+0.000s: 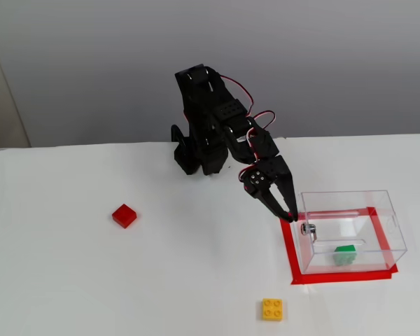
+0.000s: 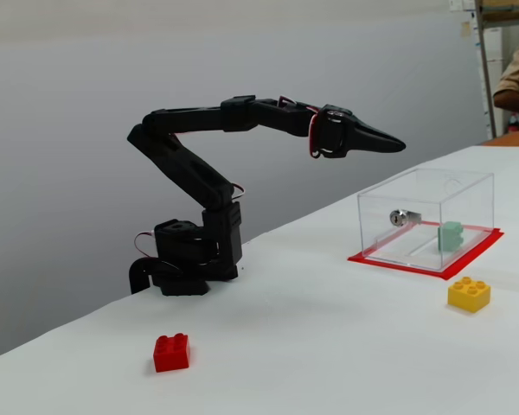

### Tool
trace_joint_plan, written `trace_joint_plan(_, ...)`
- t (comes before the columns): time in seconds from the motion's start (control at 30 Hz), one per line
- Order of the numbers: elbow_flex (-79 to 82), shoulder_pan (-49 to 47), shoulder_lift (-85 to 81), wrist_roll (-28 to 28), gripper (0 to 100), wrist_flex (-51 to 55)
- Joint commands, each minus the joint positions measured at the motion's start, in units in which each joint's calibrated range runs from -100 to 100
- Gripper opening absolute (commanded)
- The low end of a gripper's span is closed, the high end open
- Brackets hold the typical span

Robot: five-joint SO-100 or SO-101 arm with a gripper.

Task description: Pick the green lego brick and place it into the transparent box

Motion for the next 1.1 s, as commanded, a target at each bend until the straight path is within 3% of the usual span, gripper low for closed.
trace_joint_plan(0.0, 2.5, 5.8, -4.2, 0.2, 1, -0.1)
trace_joint_plan(0.4, 15.1, 21.3, -15.9, 0.2, 1, -0.1)
trace_joint_plan(1.07, 32.7, 23.0, -43.3, 0.3, 1, -0.1)
